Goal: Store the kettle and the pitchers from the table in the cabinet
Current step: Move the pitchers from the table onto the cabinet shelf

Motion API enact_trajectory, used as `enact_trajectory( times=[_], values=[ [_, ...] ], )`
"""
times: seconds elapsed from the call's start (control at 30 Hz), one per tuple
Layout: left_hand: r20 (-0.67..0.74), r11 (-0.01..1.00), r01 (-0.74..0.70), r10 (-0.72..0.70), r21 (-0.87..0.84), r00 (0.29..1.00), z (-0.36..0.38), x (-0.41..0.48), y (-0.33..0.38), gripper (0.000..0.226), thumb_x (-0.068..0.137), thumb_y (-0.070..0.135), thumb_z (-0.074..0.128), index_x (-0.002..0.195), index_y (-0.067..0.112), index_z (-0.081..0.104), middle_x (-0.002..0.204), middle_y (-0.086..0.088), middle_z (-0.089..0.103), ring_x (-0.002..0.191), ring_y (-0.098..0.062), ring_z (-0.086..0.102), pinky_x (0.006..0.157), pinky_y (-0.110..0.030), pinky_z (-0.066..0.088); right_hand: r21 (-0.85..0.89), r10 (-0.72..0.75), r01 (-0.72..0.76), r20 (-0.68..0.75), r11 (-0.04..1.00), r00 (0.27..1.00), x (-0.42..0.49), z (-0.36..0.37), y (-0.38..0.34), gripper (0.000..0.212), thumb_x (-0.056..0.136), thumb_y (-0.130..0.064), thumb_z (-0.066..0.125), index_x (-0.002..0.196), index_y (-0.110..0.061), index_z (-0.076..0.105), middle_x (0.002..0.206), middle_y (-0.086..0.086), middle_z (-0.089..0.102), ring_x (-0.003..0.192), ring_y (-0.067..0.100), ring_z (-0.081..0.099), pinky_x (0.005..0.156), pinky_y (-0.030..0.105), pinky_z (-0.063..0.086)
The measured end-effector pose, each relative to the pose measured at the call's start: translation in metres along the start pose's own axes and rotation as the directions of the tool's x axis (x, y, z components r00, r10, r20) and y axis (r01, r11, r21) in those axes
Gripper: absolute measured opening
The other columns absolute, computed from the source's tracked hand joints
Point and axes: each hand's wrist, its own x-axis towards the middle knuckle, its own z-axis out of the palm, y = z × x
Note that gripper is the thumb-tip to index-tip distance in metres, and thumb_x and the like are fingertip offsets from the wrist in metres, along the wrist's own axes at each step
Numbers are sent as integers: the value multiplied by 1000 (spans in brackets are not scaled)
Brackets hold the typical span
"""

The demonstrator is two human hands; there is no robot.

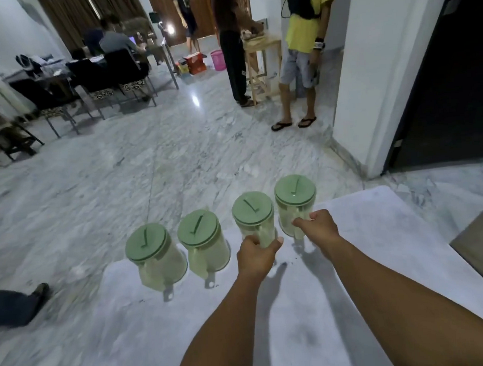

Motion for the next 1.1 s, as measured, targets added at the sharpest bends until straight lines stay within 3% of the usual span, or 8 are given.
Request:
enact_trajectory(
  times=[0.1,0.17,0.3,0.47,0.6,0.77,0.93,1.1],
  values=[
    [-35,1000,4,-4,-12,999,10,13,0,38,79,45,79,105,18,72,95,2,75,98,-23,70,89,-35,55,16,-11,10,65,1000,998,13,8,1,29,76,-34,77,86,-15,57,83,3,57,80,25,57,71,32,40],
    [-56,1000,1,-2,-25,998,14,17,2,28,82,40,76,99,19,72,89,2,74,93,-24,69,84,-33,53,63,-33,27,104,998,994,20,11,0,38,76,-28,76,64,-19,41,61,-1,43,60,20,43,63,31,35],
    [-75,996,18,-25,-91,997,14,14,8,22,82,32,70,95,14,71,90,-5,74,89,-28,69,83,-37,56,120,-36,21,123,993,992,12,8,-5,29,77,-28,71,68,-16,46,67,2,48,66,21,48,62,32,37],
    [-24,983,17,-22,-183,999,0,-4,31,33,80,37,68,89,5,67,77,-10,72,69,-27,74,70,-37,58,244,12,-37,102,969,995,-19,-30,-17,30,69,-36,67,80,-9,65,72,11,68,64,27,68,69,39,59],
    [146,980,62,-34,-188,989,-11,-39,54,29,89,32,68,89,5,58,75,-10,61,49,-23,59,49,-27,45,218,32,-34,12,975,999,-65,-81,-27,32,72,-39,65,79,-10,55,68,10,55,48,23,47,46,26,41],
    [322,990,-30,75,-141,944,-10,-110,82,32,93,36,66,93,6,56,73,-8,58,49,-19,50,44,-20,37,201,18,10,-135,980,991,-157,-152,-20,31,73,-37,63,79,-8,54,67,13,54,43,20,37,44,23,29],
    [505,972,-145,221,-186,834,12,-221,99,39,90,43,68,103,7,57,74,-8,56,51,-18,47,44,-20,41,195,37,29,-326,980,945,-291,-226,19,31,81,-39,65,77,-9,56,48,7,49,37,17,34,44,21,27],
    [818,964,-260,185,-45,545,31,-372,97,35,96,49,60,99,14,57,67,-3,50,55,-16,43,52,-23,37,138,144,-91,-441,986,886,-454,-310,82,40,82,-49,65,86,-9,60,45,5,46,35,17,34,43,20,25]
  ],
)
